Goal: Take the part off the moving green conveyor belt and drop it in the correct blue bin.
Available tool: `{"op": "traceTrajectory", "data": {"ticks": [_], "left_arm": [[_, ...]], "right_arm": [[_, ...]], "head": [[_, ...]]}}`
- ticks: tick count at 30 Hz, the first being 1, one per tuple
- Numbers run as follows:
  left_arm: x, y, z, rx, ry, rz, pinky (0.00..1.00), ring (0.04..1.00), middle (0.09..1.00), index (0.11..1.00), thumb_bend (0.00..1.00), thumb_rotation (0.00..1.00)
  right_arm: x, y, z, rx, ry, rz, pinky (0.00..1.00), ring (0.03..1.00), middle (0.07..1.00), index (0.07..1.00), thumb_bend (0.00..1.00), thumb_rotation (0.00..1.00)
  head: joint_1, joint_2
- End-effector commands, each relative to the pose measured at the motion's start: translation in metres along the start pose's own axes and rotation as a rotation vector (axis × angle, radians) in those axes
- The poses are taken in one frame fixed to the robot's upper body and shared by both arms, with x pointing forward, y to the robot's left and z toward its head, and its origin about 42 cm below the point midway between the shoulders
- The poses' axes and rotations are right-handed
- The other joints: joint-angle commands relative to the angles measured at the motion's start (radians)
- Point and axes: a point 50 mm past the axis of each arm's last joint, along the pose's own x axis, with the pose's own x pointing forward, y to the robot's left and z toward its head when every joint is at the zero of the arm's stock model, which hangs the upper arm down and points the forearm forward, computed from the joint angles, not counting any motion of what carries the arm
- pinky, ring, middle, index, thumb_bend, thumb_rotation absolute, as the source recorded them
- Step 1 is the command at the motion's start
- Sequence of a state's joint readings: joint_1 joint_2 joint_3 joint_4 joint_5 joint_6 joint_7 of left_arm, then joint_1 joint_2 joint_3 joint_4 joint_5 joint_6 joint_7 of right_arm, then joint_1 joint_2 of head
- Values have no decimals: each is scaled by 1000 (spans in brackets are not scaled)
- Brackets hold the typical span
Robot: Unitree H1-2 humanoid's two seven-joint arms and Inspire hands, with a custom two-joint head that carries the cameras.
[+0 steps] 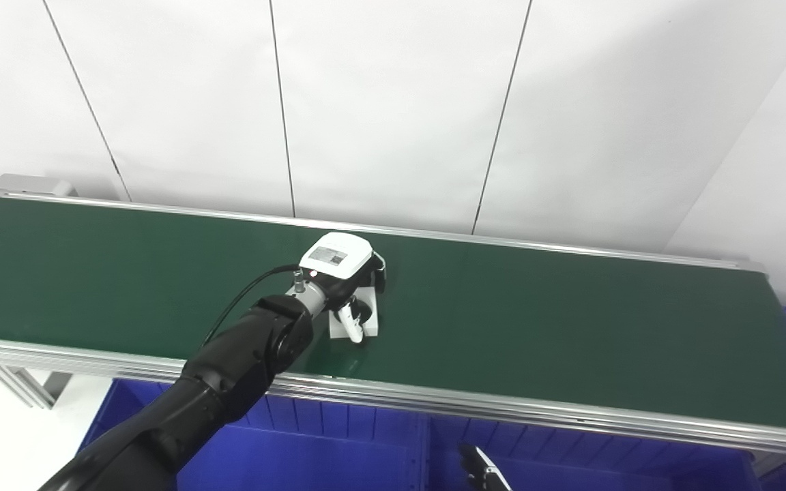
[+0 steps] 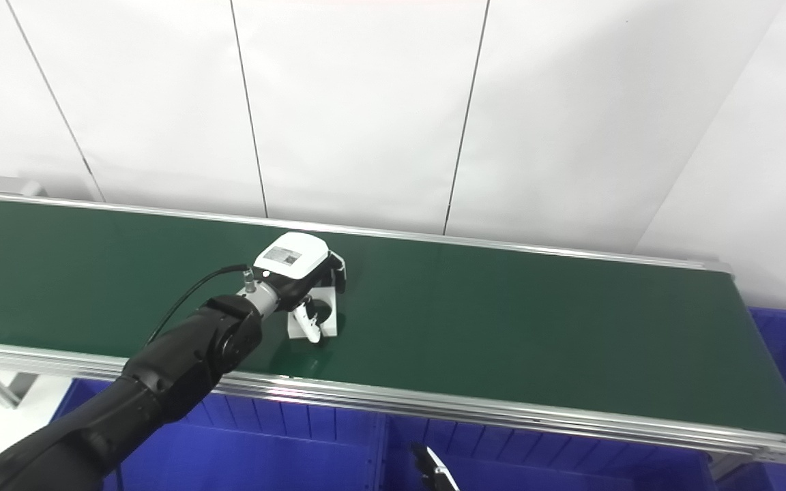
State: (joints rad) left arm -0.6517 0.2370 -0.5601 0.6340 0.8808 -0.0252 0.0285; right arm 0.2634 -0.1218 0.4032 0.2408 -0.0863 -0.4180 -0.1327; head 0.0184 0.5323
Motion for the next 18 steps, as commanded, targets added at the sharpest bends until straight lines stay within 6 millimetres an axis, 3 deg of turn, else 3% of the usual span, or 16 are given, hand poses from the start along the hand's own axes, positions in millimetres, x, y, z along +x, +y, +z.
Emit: {"op": "traceTrajectory", "data": {"ticks": [1, 6, 8, 12, 18], "left_arm": [[6, 35, 2, 0, -16, 78, 347, 406, 496, 513, 501, 0], [-2, 49, 10, -40, -31, 103, 383, 423, 520, 495, 501, 0], [-9, 59, 15, -67, -45, 125, 375, 419, 507, 502, 502, 0], [-30, 83, 25, -106, -67, 161, 376, 413, 495, 512, 502, 0], [-73, 100, 36, -147, -136, 213, 358, 402, 504, 516, 500, 0]], "right_arm": [[5, 0, 13, 15, -87, -2, 918, 928, 932, 914, 1000, 902], [5, -1, 13, 10, -87, 1, 915, 926, 935, 919, 1000, 909], [5, -1, 14, 15, -91, -3, 918, 926, 933, 918, 1000, 907], [5, -2, 18, 22, -107, -5, 933, 931, 936, 923, 1000, 912], [6, -3, 23, 23, -125, -7, 937, 926, 943, 940, 1000, 920]], "head": [[2, 1], [5, 4], [19, 27], [30, 71], [48, 132]]}}
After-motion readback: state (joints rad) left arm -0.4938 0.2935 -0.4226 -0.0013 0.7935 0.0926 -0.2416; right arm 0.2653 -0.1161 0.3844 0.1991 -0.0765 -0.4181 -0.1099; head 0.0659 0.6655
